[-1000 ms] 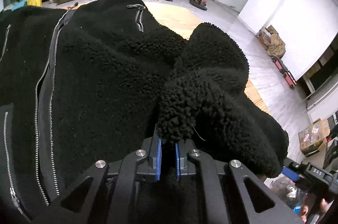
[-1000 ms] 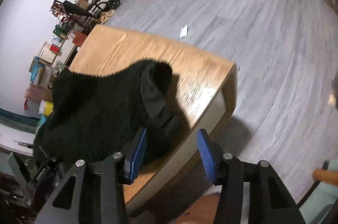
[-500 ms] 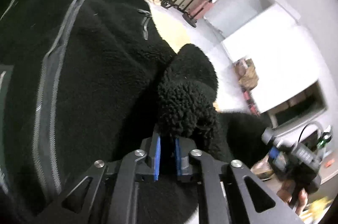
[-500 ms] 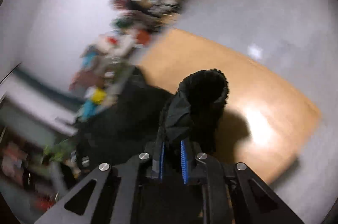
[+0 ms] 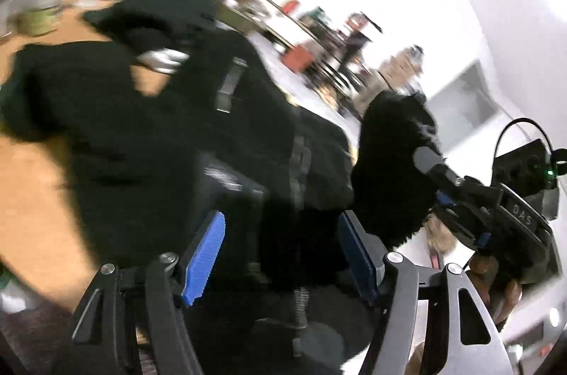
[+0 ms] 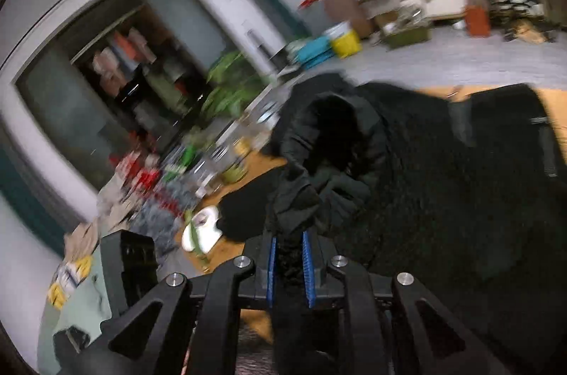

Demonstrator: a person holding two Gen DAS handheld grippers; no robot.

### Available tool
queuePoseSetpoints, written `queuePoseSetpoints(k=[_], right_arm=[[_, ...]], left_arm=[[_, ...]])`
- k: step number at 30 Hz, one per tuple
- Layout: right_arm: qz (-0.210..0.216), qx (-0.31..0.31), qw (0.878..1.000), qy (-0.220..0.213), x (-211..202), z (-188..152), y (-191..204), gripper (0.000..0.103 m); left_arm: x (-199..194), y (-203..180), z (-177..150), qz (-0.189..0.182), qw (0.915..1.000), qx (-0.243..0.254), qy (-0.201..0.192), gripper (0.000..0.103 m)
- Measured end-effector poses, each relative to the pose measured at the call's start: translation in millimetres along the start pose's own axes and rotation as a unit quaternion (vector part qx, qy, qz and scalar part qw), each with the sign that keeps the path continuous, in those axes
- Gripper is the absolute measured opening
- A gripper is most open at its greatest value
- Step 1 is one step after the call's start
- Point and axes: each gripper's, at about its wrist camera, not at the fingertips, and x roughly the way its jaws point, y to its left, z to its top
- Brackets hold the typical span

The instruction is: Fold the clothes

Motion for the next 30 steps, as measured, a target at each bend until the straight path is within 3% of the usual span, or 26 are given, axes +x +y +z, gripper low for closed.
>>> queuePoseSetpoints(k=[2, 4, 5, 7, 9, 11, 12, 13, 16, 18, 20, 21, 22, 24, 27, 29, 30], right_arm=[[0.013, 0.008, 0.999, 0.036, 29, -6, 1, 0.014], [-0.013, 0.012, 0.997, 0.068, 54, -14, -10, 0.017], [-0.03, 0.016, 0.996, 0.086, 66, -19, -17, 0.022], [-0.039, 0.036, 0.992, 0.118, 76, -30, -35, 0.05], [-0.032, 0.062, 0.987, 0.145, 74, -41, -54, 0.051], [-0.024, 0.075, 0.987, 0.142, 50, -49, -72, 0.052], [-0.029, 0.082, 0.987, 0.133, 35, -53, -81, 0.06], [-0.043, 0.091, 0.988, 0.114, 16, -56, -92, 0.068], [-0.128, 0.123, 0.983, 0.052, -41, -64, -127, 0.069], [-0.237, 0.141, 0.961, 0.035, -72, -74, -152, 0.069], [-0.339, 0.153, 0.927, 0.046, -92, -89, -174, 0.07], [-0.376, 0.162, 0.911, 0.055, -100, -97, -184, 0.07], [-0.386, 0.179, 0.903, 0.057, -107, -106, -191, 0.07], [-0.4, 0.214, 0.889, 0.06, -121, -124, -205, 0.07], [-0.36, 0.28, 0.888, 0.059, -132, -150, -219, 0.069], [-0.318, 0.316, 0.893, 0.041, -139, -163, -228, 0.068], [-0.303, 0.33, 0.894, 0.022, -142, -166, -232, 0.068]], left_arm=[[-1, 19, -1, -0.002, 0.9997, -0.024, 0.002, 0.068], [3, 35, -2, 0.001, 0.9989, -0.046, 0.01, 0.068], [9, 39, -3, 0.006, 0.9986, -0.05, 0.017, 0.068], [20, 42, -5, 0.016, 0.9979, -0.053, 0.034, 0.068], [31, 41, -6, 0.026, 0.9971, -0.048, 0.052, 0.068], [40, 40, -6, 0.028, 0.9967, -0.043, 0.063, 0.068], [47, 39, -5, 0.028, 0.9965, -0.042, 0.067, 0.068], [51, 39, -5, 0.029, 0.9962, -0.044, 0.069, 0.068], [67, 36, -4, 0.042, 0.9956, -0.039, 0.075, 0.068], [79, 30, -3, 0.048, 0.9949, -0.027, 0.084, 0.068], [92, 22, -2, 0.057, 0.9938, -0.012, 0.095, 0.068], [99, 16, -4, 0.065, 0.9927, 0.003, 0.102, 0.068], [108, 10, -2, 0.073, 0.9915, 0.014, 0.106, 0.068], [125, 6, 3, 0.11, 0.987, 0.017, 0.116, 0.068], [157, 12, 10, 0.167, 0.9763, -0.014, 0.137, 0.068], [164, 14, 10, 0.178, 0.974, -0.021, 0.139, 0.068], [163, 11, 10, 0.178, 0.9751, -0.016, 0.131, 0.062]])
